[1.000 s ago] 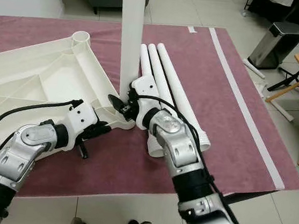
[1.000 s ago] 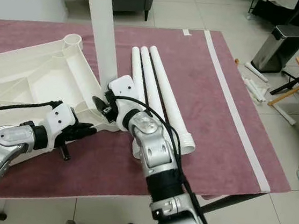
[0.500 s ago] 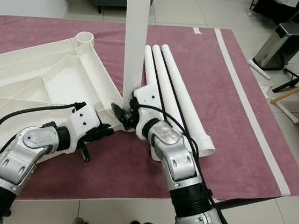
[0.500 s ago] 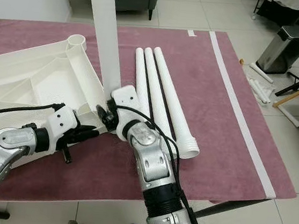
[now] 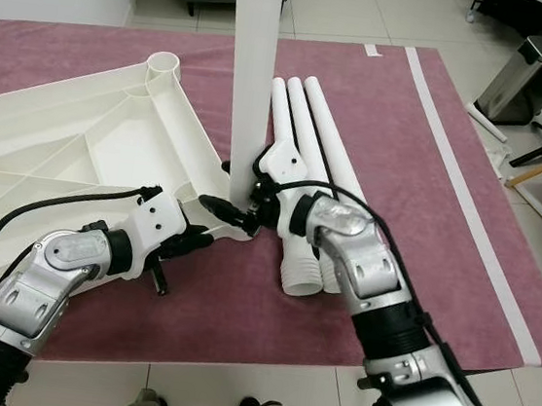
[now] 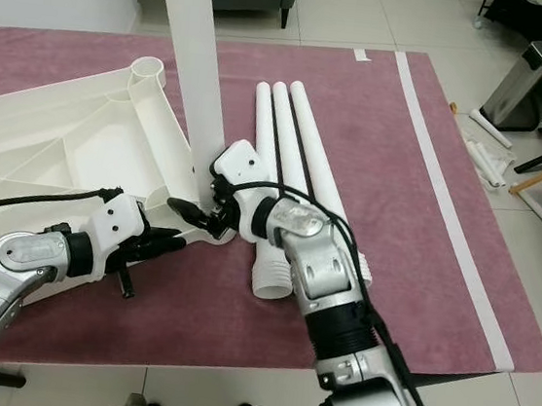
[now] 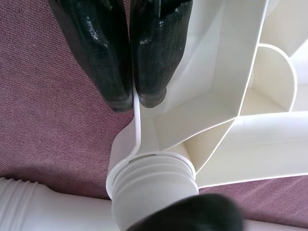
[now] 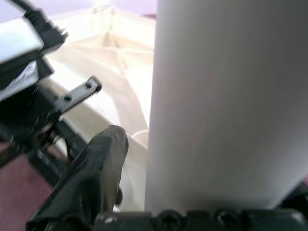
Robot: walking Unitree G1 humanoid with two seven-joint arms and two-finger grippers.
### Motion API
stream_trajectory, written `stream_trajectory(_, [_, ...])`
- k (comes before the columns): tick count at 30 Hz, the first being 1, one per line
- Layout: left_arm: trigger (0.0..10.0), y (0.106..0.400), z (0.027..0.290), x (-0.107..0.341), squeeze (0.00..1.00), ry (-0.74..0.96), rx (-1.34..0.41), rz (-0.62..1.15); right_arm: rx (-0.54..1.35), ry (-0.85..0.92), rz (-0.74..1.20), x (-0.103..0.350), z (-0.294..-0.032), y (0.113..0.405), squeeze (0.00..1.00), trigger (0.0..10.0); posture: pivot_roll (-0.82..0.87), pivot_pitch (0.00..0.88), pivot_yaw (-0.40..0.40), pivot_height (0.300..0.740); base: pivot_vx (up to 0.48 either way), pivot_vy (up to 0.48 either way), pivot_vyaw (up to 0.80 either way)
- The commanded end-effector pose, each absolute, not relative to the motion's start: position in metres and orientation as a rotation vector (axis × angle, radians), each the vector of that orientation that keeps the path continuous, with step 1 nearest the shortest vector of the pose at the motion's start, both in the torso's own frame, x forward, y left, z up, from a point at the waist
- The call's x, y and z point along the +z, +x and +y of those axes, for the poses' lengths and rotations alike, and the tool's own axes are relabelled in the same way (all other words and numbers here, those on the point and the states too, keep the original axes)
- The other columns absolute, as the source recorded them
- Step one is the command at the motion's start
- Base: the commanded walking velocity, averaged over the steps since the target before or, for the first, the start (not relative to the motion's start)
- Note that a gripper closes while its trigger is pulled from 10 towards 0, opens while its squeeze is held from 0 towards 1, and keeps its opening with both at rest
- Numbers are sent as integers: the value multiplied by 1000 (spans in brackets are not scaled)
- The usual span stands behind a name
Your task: Building children table
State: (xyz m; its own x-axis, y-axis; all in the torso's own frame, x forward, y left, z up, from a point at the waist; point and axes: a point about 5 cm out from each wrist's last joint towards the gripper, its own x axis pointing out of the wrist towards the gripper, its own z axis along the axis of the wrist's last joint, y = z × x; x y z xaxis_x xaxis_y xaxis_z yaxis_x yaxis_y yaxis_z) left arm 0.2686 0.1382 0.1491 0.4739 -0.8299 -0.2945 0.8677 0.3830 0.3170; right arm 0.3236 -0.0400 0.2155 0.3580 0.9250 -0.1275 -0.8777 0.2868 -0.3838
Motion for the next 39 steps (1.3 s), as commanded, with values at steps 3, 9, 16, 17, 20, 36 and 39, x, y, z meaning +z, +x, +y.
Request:
stream_trajectory(3, [10000, 249, 118, 127, 0, 377, -1282, 158, 1340, -466, -114, 215, -30, 322, 0, 10000, 119, 174, -14, 740, 0, 0, 0])
stream_trajectory(9, [10000, 248, 119, 127, 0, 376, -1278, 162, 1389, -482, -33, 212, -44, 342, 0, 5490, 124, 179, -13, 740, 0, 0, 0])
stream_trajectory(16, [10000, 248, 119, 127, 0, 374, -1279, 162, 1372, -428, -22, 212, -48, 349, 0, 0, 124, 179, -11, 740, 0, 0, 0])
stream_trajectory(17, [10000, 248, 119, 127, 0, 374, -1279, 162, 1372, -428, -22, 212, -48, 349, 0, 0, 124, 179, -11, 740, 0, 0, 0])
stream_trajectory(20, [10000, 248, 119, 127, 0, 374, -1279, 163, 1364, -382, -35, 212, -46, 348, 0, 0, 122, 179, -9, 740, 0, 0, 0])
stream_trajectory(36, [10000, 245, 117, 126, 0, 364, -1289, 166, 763, -203, 191, 163, -24, 332, 0, 0, 104, 189, -12, 740, 0, 0, 0])
stream_trajectory(39, [10000, 244, 116, 125, 0, 361, -1294, 166, 602, -150, 249, 149, -22, 325, 0, 0, 101, 189, -11, 740, 0, 0, 0])
